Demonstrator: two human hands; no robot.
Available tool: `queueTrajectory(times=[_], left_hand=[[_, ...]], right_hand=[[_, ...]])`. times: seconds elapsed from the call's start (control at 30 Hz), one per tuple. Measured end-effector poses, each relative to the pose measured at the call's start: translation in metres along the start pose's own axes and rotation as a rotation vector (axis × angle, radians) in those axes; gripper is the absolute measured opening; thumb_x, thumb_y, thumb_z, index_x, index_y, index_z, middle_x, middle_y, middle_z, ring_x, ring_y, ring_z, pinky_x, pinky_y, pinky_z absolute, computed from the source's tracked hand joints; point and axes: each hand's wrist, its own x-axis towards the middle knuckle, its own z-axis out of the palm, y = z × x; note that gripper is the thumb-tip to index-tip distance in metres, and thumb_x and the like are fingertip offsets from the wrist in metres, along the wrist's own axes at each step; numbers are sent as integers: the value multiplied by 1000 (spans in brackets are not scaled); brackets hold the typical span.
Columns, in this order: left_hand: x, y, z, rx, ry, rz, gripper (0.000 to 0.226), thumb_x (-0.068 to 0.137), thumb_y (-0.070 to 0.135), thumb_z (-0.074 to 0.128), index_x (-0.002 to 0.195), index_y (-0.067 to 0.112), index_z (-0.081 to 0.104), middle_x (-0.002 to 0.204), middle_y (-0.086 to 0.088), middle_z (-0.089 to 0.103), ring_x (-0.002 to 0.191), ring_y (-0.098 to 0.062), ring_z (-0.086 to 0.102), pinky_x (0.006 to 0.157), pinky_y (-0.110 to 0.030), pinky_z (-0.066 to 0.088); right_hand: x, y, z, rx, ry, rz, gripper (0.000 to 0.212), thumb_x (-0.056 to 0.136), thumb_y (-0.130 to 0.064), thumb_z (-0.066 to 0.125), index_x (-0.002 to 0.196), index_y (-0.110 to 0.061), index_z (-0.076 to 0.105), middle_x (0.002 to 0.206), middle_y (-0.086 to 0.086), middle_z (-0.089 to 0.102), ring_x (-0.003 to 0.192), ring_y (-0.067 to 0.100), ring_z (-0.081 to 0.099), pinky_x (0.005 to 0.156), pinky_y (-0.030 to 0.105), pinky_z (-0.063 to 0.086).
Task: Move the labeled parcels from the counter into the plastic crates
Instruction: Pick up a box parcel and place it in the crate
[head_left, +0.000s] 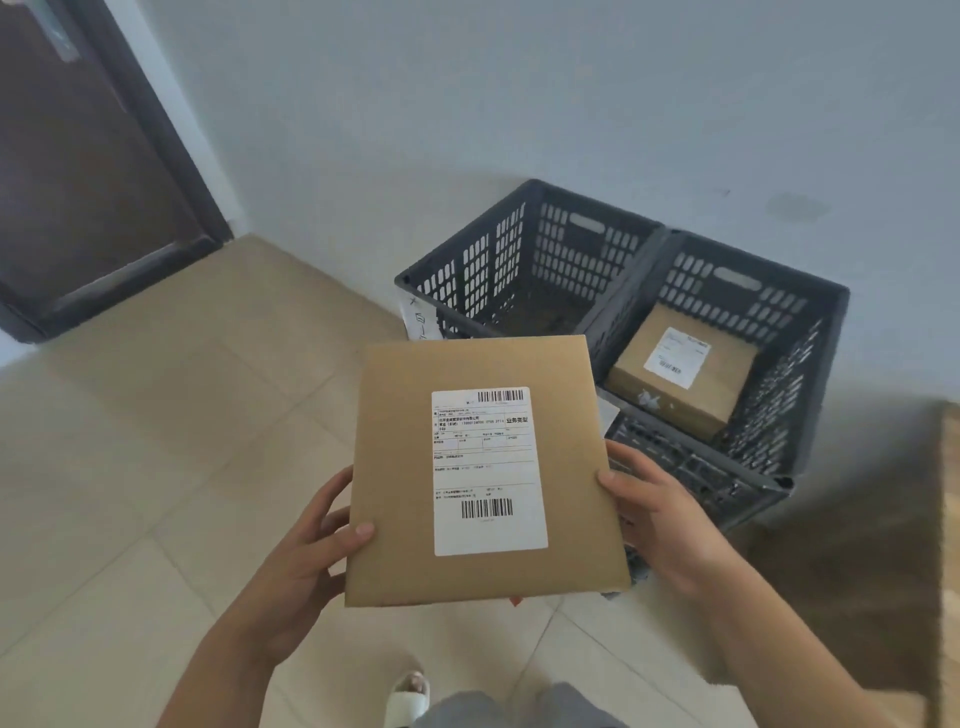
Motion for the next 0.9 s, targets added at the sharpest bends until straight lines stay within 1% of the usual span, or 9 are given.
queueTrajectory(times=[0.1,0.3,0.4,0.53,0.57,0.63,0.7,0.77,0.9], left_hand=[[31,21,-21,23,-127,-29,81,66,40,90,138,54,57,136,-3,69,121,-25,68,78,-36,62],[92,49,-21,-4,-269,-41,65,77,23,80,138,36,63,132,-9,72,111,-25,74,73,-36,63],[124,67,9,-28,-304,-37,60,81,16,80,137,30,64,131,-7,72,103,-22,76,68,-38,63],[169,97,71,-47,-334,-7,46,76,22,80,119,36,71,124,-2,75,97,-18,76,63,-41,62],[179,104,88,-30,-331,10,50,74,21,84,119,36,70,122,-1,76,97,-19,76,63,-42,61],[199,114,123,36,-332,56,59,70,23,89,123,35,65,119,-1,77,99,-21,76,66,-45,61],[216,122,160,115,-334,86,66,68,27,90,127,35,63,117,-1,77,103,-22,75,78,-51,61],[232,126,192,191,-344,90,69,66,28,92,128,37,63,117,-2,78,106,-24,75,87,-54,58],[268,134,241,249,-354,70,76,63,30,89,133,37,60,116,-4,78,103,-22,76,81,-47,60]], right_hand=[[-8,-4,18,28,104,-21,37,99,-25,63,136,-31,64,128,3,74,113,28,73,92,48,54],[-36,-24,31,88,297,-156,42,93,-35,67,135,-28,67,129,7,74,117,30,71,94,48,52],[-44,-27,23,245,473,-212,69,78,-48,75,143,-30,56,129,4,74,111,22,74,88,43,52],[-37,-12,20,410,551,-165,122,43,-70,95,149,-39,43,144,3,61,130,29,61,111,56,46],[-30,-10,21,470,542,-153,123,40,-69,96,147,-42,43,143,2,59,131,30,59,112,57,46],[-8,-15,21,575,515,-142,105,46,-63,95,138,-44,49,134,0,66,127,27,62,103,53,53],[17,-28,14,660,509,-138,83,57,-57,95,131,-32,64,124,3,74,121,27,67,94,51,59],[42,-40,0,776,538,-136,72,66,-50,88,128,-19,69,119,8,77,119,30,69,97,56,57],[87,-63,-38,954,590,-135,55,73,-36,80,123,-15,70,122,12,76,120,31,66,107,63,48]])
